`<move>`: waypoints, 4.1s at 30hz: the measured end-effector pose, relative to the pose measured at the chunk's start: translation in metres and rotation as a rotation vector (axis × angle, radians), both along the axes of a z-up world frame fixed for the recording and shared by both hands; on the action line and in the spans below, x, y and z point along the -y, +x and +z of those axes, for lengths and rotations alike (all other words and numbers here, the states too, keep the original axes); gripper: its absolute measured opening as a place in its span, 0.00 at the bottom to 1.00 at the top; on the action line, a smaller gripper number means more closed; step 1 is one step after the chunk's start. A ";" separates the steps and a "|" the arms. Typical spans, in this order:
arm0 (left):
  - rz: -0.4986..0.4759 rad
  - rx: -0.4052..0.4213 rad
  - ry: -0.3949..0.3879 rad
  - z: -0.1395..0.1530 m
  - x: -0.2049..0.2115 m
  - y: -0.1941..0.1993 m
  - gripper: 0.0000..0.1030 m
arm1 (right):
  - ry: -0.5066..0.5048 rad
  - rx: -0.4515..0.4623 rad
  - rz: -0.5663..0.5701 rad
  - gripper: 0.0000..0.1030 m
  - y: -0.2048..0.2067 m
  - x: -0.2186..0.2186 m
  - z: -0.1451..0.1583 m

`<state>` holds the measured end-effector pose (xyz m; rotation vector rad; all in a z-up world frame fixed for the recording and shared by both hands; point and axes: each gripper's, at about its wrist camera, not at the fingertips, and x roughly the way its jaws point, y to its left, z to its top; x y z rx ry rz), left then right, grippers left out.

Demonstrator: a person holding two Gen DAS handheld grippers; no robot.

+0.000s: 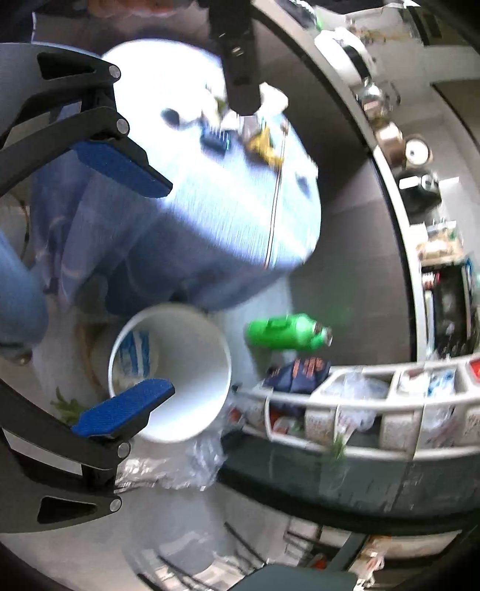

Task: Collect trash
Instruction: 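Move both tools back over the remaining trash on the table, then grasp the white plastic bag with left tool while right tool grasps the tan strip, then carry the plastic bag and tan strip with both tools over the bucket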

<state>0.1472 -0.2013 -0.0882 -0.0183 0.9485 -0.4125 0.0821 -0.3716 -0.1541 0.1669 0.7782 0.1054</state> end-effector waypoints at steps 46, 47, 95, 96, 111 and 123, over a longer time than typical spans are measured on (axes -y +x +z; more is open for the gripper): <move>0.174 -0.017 0.042 -0.077 -0.201 0.098 0.54 | 0.173 -0.317 0.252 0.60 0.142 -0.239 -0.050; 0.165 -0.019 0.035 -0.078 -0.201 0.099 0.50 | 0.172 -0.313 0.243 0.59 0.144 -0.239 -0.050; -0.200 0.135 -0.187 0.051 -0.037 -0.003 0.16 | 0.162 0.056 -0.087 0.06 0.018 -0.034 0.046; -0.217 0.130 -0.186 0.050 -0.029 -0.001 0.16 | 0.163 0.052 -0.106 0.06 0.017 -0.024 0.043; -0.489 -0.100 -0.197 -0.021 0.121 0.044 0.16 | 0.186 -0.067 -0.324 0.06 0.001 0.086 -0.039; -0.548 -0.213 -0.106 -0.096 0.195 0.078 0.17 | 0.231 -0.183 -0.360 0.07 0.016 0.121 -0.108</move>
